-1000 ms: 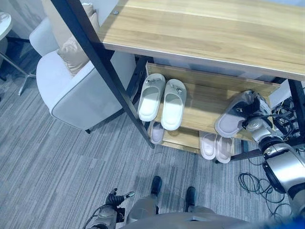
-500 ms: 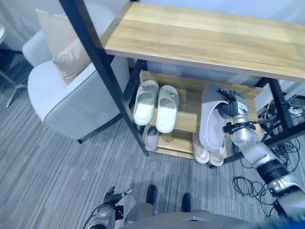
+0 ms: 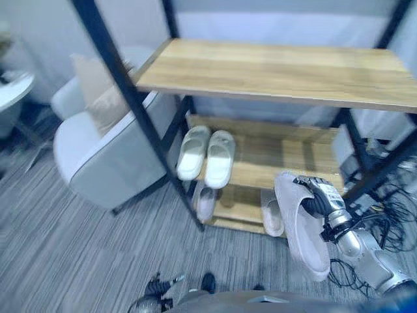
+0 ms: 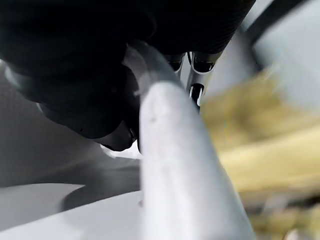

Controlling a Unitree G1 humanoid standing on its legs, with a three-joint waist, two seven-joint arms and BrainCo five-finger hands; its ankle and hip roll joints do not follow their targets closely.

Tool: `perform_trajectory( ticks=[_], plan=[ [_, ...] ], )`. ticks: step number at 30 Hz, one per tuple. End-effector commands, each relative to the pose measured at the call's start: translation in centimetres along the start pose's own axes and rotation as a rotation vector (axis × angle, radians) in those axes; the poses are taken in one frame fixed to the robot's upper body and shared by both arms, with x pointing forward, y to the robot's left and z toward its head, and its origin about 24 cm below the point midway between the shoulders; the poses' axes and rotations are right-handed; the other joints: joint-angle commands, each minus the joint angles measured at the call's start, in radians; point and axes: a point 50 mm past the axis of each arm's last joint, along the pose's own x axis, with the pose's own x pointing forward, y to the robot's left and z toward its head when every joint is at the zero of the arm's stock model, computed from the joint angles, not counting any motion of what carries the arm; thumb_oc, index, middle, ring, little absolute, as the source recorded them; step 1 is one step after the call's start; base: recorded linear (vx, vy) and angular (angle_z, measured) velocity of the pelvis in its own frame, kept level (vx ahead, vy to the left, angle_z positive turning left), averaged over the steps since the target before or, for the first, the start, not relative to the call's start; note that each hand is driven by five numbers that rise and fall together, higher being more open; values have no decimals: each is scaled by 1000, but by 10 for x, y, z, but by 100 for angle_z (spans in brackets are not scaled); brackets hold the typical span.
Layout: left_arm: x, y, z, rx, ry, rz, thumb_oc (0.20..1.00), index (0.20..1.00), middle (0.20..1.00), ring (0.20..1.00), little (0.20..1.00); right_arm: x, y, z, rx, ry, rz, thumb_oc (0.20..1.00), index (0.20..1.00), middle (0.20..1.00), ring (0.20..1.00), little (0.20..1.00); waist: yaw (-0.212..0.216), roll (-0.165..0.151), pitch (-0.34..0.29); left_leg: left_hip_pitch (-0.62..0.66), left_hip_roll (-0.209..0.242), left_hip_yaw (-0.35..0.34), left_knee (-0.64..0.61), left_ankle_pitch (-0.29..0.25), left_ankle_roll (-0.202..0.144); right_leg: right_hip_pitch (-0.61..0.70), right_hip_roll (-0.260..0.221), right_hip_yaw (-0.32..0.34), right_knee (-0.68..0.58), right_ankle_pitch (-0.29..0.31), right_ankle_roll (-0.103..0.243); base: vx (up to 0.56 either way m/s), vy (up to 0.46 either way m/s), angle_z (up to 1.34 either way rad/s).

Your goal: Arrange the slippers neatly on the shoe rack.

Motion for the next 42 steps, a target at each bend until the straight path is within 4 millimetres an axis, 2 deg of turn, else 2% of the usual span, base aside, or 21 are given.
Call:
perform_trajectory(
  ticks=[1, 6, 9, 11, 16, 18, 21, 23, 24, 25, 26, 27, 28, 29, 35, 36, 37, 39, 40, 41, 42],
  plan=[
    [-1, 0, -4, 72, -2, -1, 1000, 1000, 1000, 1000, 1000, 4, -10, 25, 33, -143, -60, 200, 200, 200, 200, 200, -10, -54, 16, 58, 12, 9, 59, -129, 30, 57, -77, 17, 111, -109, 104, 45, 84, 10],
    [-2, 5, -9, 90, 9, 2, 1000, 1000, 1000, 1000, 1000, 3, 12, 25, 5, -145, 30, 200, 200, 200, 200, 200, 3, -67, 42, 23, 4, 7, 166, -181, 44, 20, -98, 37, 207, -139, 100, -24, 69, -5],
    [1, 8, 7, 79, -53, 10, 1000, 1000, 1000, 1000, 1000, 11, 17, 25, 41, -130, 47, 200, 200, 200, 200, 200, 12, -70, 104, -68, -2, -2, 288, -213, 47, -73, -109, 52, 318, -163, 86, -136, 43, -4],
    [2, 8, 10, 81, -66, 11, 1000, 1000, 1000, 1000, 1000, 11, 17, 26, 42, -138, 49, 200, 200, 200, 200, 200, 12, -68, 110, -94, -1, -5, 313, -221, 48, -104, -110, 55, 352, -172, 85, -96, 35, -1],
    [1, 7, 28, 62, -175, -7, 1000, 1000, 1000, 1000, 1000, 31, 13, 34, 11, -182, 50, 200, 200, 200, 200, 200, 34, -64, 171, -305, -4, -57, 541, -296, 61, -302, -120, 68, 587, -262, 53, -126, -1, 1],
    [-1, 9, 41, -6, -244, 0, 1000, 1000, 1000, 1000, 1000, 42, 4, 40, 5, -200, 13, 200, 200, 200, 200, 200, 52, -63, 198, -411, -7, -89, 686, -367, 69, -401, -126, 81, 731, -344, 35, -45, -60, 11],
    [-4, 10, 61, -68, -328, -5, 1000, 1000, 1000, 1000, 1000, 62, -13, 42, -40, -208, -56, 200, 200, 200, 200, 200, 67, -58, 213, -573, -21, -105, 870, -424, 84, -568, -145, 95, 915, -411, 11, -118, -11, 12],
    [-8, 8, 93, -159, -436, -13, 1000, 1000, 1000, 1000, 1000, 81, -42, 54, -50, -253, -170, 200, 200, 200, 200, 200, 73, -51, 215, -760, -40, -107, 1052, -478, 88, -756, -158, 118, 1092, -486, -27, -166, -20, 9],
    [-1, 9, 86, -156, -387, 6, 1000, 1000, 1000, 1000, 1000, 94, -47, 60, -38, -256, -196, 200, 200, 200, 200, 200, 76, -55, 207, -821, -44, -113, 1111, -495, 88, -820, -161, 125, 1149, -507, -36, -71, 6, 5],
    [7, 11, 145, -184, -446, 65, 1000, 1000, 1000, 1000, 1000, 109, -63, 89, -35, -365, -249, 200, 200, 200, 200, 200, 48, -72, 175, -925, -34, -117, 1215, -533, 88, -940, -160, 155, 1267, -543, -50, 0, 0, 0],
    [8, 11, 148, -187, -450, 66, 1000, 1000, 1000, 1000, 1000, 110, -64, 90, -36, -368, -253, 200, 200, 200, 200, 200, 46, -74, 169, -943, -35, -116, 1227, -539, 88, -960, -161, 159, 1281, -549, -49, 9, 63, -9],
    [2, 11, 182, -206, -549, 74, 1000, 1000, 1000, 1000, 1000, 119, -79, 107, -1, -417, -306, 200, 200, 200, 200, 200, 33, -69, 142, -1051, -31, -121, 1332, -566, 96, -1074, -167, 184, 1393, -573, -57, 25, 73, -20],
    [-1, 15, 191, -214, -588, 91, 1000, 1000, 1000, 1000, 1000, 125, -87, 116, -5, -438, -340, 200, 200, 200, 200, 200, 32, -63, 132, -1105, -33, -127, 1387, -583, 103, -1135, -171, 194, 1459, -590, -63, 21, 96, -25],
    [-9, 18, 211, -240, -670, 107, 1000, 1000, 1000, 1000, 1000, 135, -108, 132, 4, -477, -424, 200, 200, 200, 200, 200, 36, -53, 118, -1197, -36, -137, 1489, -611, 110, -1228, -170, 209, 1560, -613, -71, 30, 82, -41],
    [-28, 25, 247, -428, -808, 144, 1000, 1000, 1000, 1000, 1000, 147, -165, 157, -70, -521, -654, 200, 200, 200, 200, 200, 52, -39, 112, -1415, -70, -157, 1788, -694, 120, -1454, -180, 255, 1868, -680, -79, 108, 35, -7],
    [-36, 32, 260, -433, -865, 185, 1000, 1000, 1000, 1000, 1000, 153, -186, 158, -108, -490, -714, 200, 200, 200, 200, 200, 61, -41, 135, -1467, -83, -169, 1905, -730, 116, -1512, -175, 295, 1996, -701, -85, 158, 11, 9],
    [-36, 32, 260, -434, -866, 186, 1000, 1000, 1000, 1000, 1000, 153, -186, 159, -108, -490, -715, 200, 200, 200, 200, 200, 60, -42, 137, -1467, -83, -167, 1907, -730, 116, -1513, -175, 297, 1999, -701, -85, 190, 7, 11],
    [-42, 43, 270, -470, -913, 231, 1000, 1000, 1000, 1000, 1000, 159, -202, 156, -109, -448, -758, 200, 200, 200, 200, 200, 77, -50, 193, -1468, -88, -179, 1999, -762, 110, -1524, -169, 340, 2111, -720, -85, 121, 19, 7],
    [-47, 66, 279, -529, -938, 303, 1000, 1000, 1000, 1000, 1000, 165, -226, 157, -121, -415, -802, 200, 200, 200, 200, 200, 96, -51, 241, -1468, -87, -191, 2072, -788, 104, -1532, -167, 375, 2193, -726, -81, 82, 36, -10],
    [-47, 66, 280, -530, -940, 303, 1000, 1000, 1000, 1000, 1000, 165, -227, 158, -121, -416, -803, 200, 200, 200, 200, 200, 95, -51, 244, -1468, -87, -190, 2074, -788, 104, -1533, -167, 376, 2195, -727, -81, 82, 50, -10],
    [-48, 87, 283, -563, -939, 355, 1000, 1000, 1000, 1000, 1000, 169, -241, 161, -117, -402, -814, 200, 200, 200, 200, 200, 106, -56, 275, -1468, -89, -197, 2117, -802, 102, -1537, -161, 400, 2242, -731, -81, 28, 31, -3]
  ],
)
